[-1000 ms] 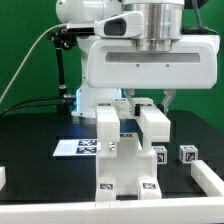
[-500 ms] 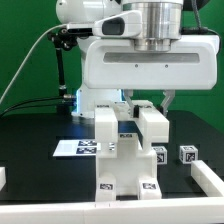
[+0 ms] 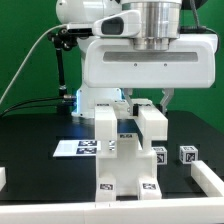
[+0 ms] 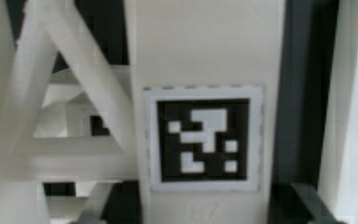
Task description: Assemble chair
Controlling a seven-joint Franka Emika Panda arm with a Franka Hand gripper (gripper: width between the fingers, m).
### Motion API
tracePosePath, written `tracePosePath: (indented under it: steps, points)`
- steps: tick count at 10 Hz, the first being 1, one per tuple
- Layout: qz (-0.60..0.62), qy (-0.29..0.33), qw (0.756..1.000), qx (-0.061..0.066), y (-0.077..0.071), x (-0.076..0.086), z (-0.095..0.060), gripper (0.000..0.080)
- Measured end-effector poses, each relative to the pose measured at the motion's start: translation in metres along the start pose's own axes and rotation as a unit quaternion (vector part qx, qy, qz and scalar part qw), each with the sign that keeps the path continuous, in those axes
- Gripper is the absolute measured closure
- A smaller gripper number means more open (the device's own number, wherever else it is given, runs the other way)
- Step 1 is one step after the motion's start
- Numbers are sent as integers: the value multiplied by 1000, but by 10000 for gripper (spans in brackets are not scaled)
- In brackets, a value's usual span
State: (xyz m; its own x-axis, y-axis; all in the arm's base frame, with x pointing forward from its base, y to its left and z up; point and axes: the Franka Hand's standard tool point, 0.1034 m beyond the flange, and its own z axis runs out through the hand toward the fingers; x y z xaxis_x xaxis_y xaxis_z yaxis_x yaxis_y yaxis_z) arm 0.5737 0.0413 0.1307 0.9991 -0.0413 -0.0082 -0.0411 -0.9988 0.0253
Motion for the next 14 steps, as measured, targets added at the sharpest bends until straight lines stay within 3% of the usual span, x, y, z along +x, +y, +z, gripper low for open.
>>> tracePosePath:
  steps: [3, 4, 5, 10, 12, 14]
  points:
    - [3, 2, 1000, 2, 0, 0, 0, 512]
    - [-6, 11, 1000, -3, -1, 3, 0, 512]
    - [-29, 23, 999, -17, -3, 8, -1, 512]
    - [27, 2, 1000, -11, -3, -1, -5, 512]
    - [48, -6, 999, 0, 1, -5, -7, 512]
    - [42, -1, 999, -1, 4, -7, 0, 512]
